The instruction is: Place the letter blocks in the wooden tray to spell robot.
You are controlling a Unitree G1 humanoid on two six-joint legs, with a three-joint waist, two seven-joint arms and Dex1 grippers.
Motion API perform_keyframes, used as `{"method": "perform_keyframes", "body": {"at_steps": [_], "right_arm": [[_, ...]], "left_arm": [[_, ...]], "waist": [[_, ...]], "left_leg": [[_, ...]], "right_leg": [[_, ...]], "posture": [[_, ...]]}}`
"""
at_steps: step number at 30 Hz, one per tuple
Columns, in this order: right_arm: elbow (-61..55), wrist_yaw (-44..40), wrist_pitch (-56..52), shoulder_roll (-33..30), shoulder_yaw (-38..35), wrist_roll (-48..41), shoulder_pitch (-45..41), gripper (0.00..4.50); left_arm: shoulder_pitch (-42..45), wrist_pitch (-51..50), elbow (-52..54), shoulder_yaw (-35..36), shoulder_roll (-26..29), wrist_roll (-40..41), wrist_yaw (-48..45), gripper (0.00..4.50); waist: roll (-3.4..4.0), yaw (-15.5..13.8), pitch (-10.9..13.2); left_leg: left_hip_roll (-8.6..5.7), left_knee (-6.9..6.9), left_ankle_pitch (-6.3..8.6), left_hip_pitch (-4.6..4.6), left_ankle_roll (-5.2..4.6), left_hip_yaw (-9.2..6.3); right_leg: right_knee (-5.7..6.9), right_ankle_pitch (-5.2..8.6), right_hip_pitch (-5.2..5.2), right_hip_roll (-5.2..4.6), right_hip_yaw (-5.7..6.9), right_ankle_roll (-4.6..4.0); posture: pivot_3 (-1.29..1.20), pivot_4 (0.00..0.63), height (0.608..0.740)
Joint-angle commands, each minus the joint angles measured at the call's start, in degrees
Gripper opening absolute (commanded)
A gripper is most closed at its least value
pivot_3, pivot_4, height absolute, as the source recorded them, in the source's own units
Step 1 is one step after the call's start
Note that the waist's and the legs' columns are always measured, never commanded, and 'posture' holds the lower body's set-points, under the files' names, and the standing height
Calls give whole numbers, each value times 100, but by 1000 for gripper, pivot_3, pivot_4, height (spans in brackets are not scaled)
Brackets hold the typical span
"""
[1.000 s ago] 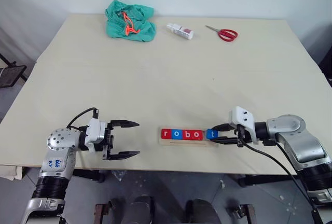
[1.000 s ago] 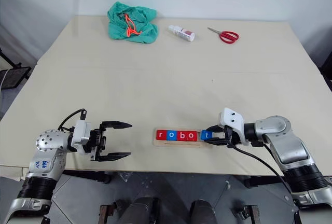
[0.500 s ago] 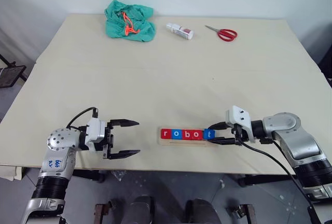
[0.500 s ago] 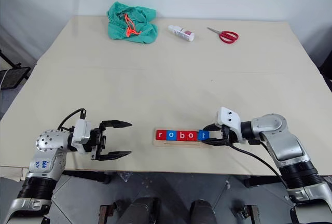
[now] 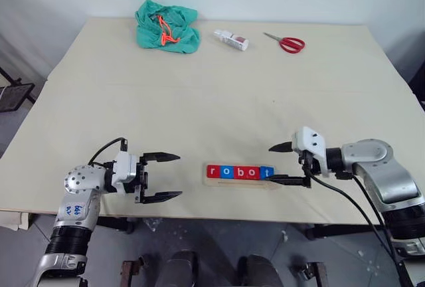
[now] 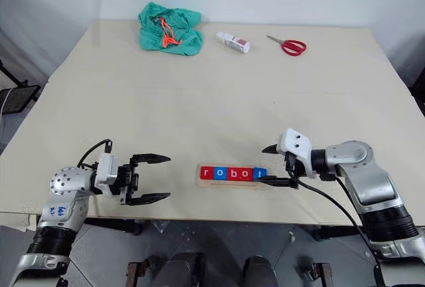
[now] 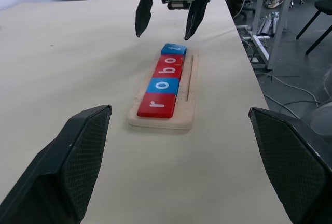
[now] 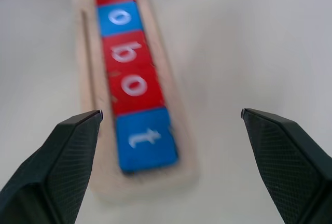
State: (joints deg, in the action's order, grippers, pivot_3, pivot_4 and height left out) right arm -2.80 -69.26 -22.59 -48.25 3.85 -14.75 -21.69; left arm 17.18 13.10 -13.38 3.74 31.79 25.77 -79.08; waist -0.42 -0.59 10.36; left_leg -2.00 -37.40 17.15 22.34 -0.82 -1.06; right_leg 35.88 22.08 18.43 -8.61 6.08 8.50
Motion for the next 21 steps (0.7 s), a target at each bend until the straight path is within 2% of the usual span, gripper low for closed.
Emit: {"method": "perform_keyframes", "body": {"at_steps": [1, 10, 21], "right_arm": [[-326, 114, -102, -125, -215, -106, 149, 3252], [-303, 319, -203, -40, -40, 18, 202, 70], [-249, 256, -184, 132, 115, -8, 63, 29]], "left_arm": [[93, 138, -72, -3, -58, -2, -10, 4500], [197, 245, -220, -68, -185, -28, -57, 4500], [83, 222, -157, -3, -74, 14, -79, 4500]], "waist": [[0, 0, 0], [0, 50, 0], [0, 53, 0]], "left_leg": [[0, 0, 0, 0, 0, 2], [2, 2, 0, -1, 0, 3], [2, 1, 0, 0, 0, 2]], "right_leg": [[0, 0, 0, 0, 0, 0], [0, 0, 2, 1, 0, 0], [0, 0, 1, 1, 0, 0]], "posture": [[0, 150, 740], [0, 150, 740], [0, 150, 740]]}}
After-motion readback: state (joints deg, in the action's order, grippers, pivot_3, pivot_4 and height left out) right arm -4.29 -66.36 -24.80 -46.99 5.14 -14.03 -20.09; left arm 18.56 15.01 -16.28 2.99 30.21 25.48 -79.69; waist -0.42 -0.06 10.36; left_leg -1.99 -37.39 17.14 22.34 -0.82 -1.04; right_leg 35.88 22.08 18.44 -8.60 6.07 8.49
